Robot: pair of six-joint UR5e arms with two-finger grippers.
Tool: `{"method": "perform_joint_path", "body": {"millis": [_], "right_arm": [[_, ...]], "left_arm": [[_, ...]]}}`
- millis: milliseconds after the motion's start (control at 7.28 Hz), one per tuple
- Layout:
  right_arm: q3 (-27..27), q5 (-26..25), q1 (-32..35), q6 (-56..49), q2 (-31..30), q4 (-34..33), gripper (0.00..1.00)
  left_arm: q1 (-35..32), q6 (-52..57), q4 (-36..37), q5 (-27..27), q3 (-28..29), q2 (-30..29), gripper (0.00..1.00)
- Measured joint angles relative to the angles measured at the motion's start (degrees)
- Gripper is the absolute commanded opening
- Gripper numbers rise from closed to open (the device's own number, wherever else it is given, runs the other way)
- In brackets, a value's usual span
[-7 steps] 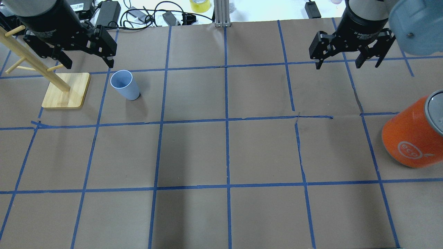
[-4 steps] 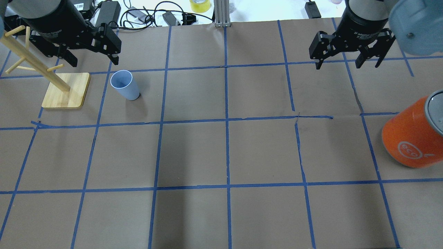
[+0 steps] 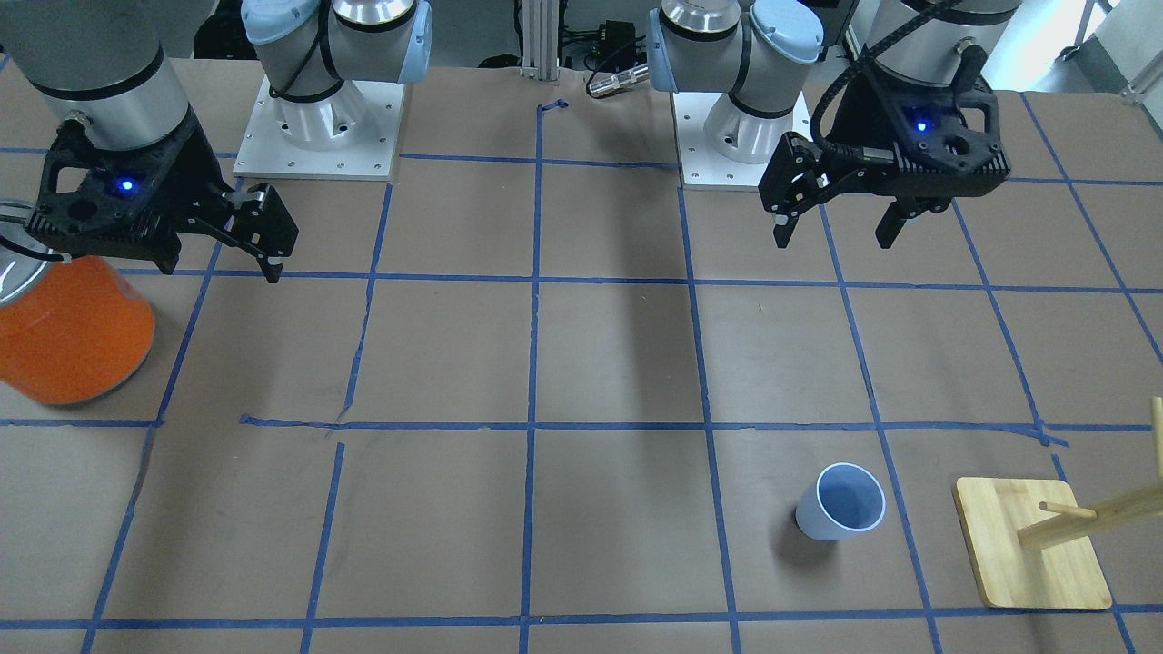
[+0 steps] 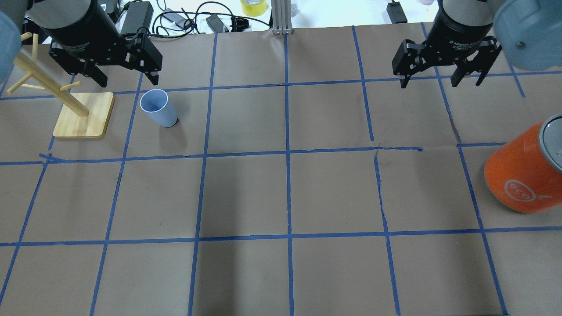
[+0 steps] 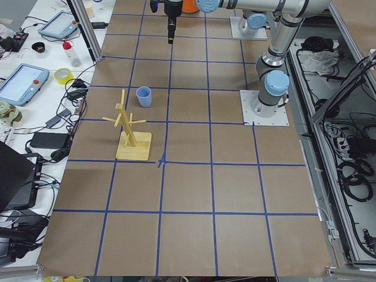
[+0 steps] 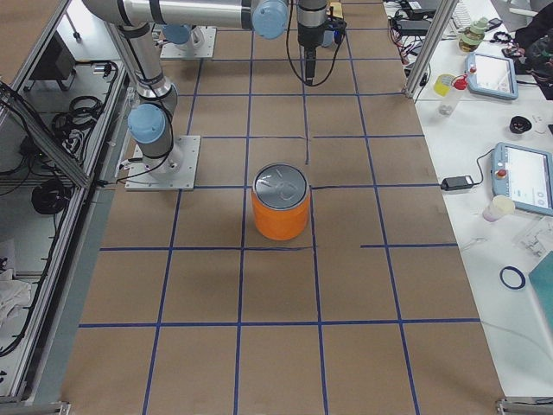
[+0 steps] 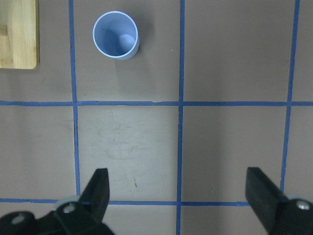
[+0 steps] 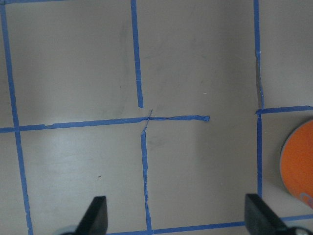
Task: Flip cup
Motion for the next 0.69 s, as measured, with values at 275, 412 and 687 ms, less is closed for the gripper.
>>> {"method": "perform_joint_path", "body": {"millis": [275, 412, 687], "right_arm": [[0.00, 0.00, 0.01, 0.00, 0.00, 0.00, 1.00], [0.00, 0.00, 0.02, 0.00, 0.00, 0.00, 1.00], [0.00, 0.00, 0.02, 0.02, 0.00, 0.02, 1.00]], "left_arm": [[-0.36, -0.08, 0.44, -0.01, -0.16, 0.05, 1.00], [-0.38, -0.07, 0.61, 0.04, -0.20, 0.09, 1.00], [-0.40, 0.01, 0.71, 0.06, -0.30, 0.11, 1.00]]}}
